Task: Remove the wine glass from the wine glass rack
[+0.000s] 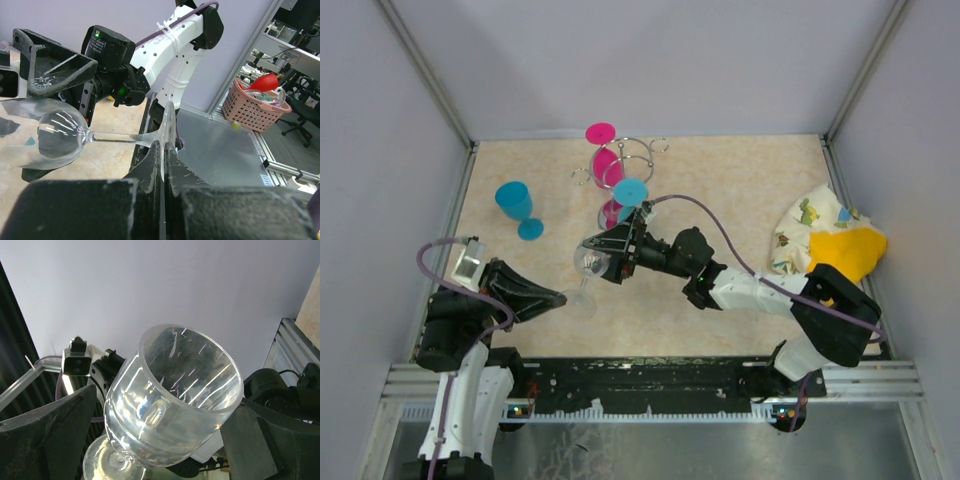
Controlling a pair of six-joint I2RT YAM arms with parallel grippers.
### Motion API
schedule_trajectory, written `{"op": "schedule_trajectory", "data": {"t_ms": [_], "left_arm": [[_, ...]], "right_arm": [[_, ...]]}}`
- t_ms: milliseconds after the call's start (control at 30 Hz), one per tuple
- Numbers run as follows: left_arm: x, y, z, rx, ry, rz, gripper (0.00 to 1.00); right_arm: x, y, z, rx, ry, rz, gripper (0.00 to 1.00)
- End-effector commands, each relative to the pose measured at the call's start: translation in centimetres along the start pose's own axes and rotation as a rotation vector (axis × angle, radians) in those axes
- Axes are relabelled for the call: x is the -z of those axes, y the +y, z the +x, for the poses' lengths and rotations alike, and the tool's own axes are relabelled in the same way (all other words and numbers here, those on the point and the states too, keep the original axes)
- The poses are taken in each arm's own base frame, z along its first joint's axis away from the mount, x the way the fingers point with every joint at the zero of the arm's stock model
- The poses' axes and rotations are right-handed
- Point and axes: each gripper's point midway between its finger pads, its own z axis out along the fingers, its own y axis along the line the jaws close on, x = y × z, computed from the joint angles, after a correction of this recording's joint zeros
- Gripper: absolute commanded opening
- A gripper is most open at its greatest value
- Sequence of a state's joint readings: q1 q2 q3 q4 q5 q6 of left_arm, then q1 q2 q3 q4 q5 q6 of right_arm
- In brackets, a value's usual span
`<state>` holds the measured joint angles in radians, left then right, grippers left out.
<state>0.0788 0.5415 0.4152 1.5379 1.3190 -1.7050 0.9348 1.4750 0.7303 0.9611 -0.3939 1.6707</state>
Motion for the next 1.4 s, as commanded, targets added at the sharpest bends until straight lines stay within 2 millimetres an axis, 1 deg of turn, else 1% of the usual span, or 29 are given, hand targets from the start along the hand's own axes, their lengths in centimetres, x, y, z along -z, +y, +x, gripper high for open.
{"op": "schedule_trajectory", "data": {"t_ms": [0, 100, 267, 567, 700, 767, 967, 1133, 1367], "left_arm": [[0.0, -2.8, 0.4, -0.274, -0.003, 0.086, 0.00], [0.0, -2.8, 0.5, -0.276, -0.002, 0.089, 0.00], [0.0, -2.9, 0.5, -0.284, 0.001, 0.090, 0.00], [0.0, -2.4, 0.7, -0.304, 0.019, 0.079, 0.00], [0.1, -1.9, 0.9, -0.302, 0.018, 0.064, 0.00], [0.1, -1.6, 1.0, -0.296, 0.017, 0.054, 0.00], [0.2, -1.0, 1.3, -0.286, 0.015, 0.031, 0.04], [0.3, -0.6, 1.5, -0.274, 0.017, 0.014, 0.04], [0.3, 0.1, 1.8, -0.260, 0.024, -0.015, 0.04]], "right_arm": [[-1.1, 4.1, 0.6, 0.046, 0.015, -0.129, 0.98], [-1.3, 4.1, 0.6, 0.048, 0.013, -0.120, 0.94], [-1.2, 4.1, 0.7, 0.034, 0.006, -0.126, 0.83], [-1.1, 4.5, 0.7, 0.029, 0.012, -0.144, 0.78], [-1.2, 5.2, 0.8, 0.040, 0.014, -0.166, 0.73], [-1.2, 5.6, 0.9, 0.049, 0.020, -0.177, 0.73], [-1.4, 7.1, 1.3, 0.079, 0.041, -0.211, 0.70], [-1.6, 8.1, 1.5, 0.113, 0.056, -0.225, 0.68], [-1.3, 9.1, 1.5, 0.154, 0.051, -0.231, 0.62]]}}
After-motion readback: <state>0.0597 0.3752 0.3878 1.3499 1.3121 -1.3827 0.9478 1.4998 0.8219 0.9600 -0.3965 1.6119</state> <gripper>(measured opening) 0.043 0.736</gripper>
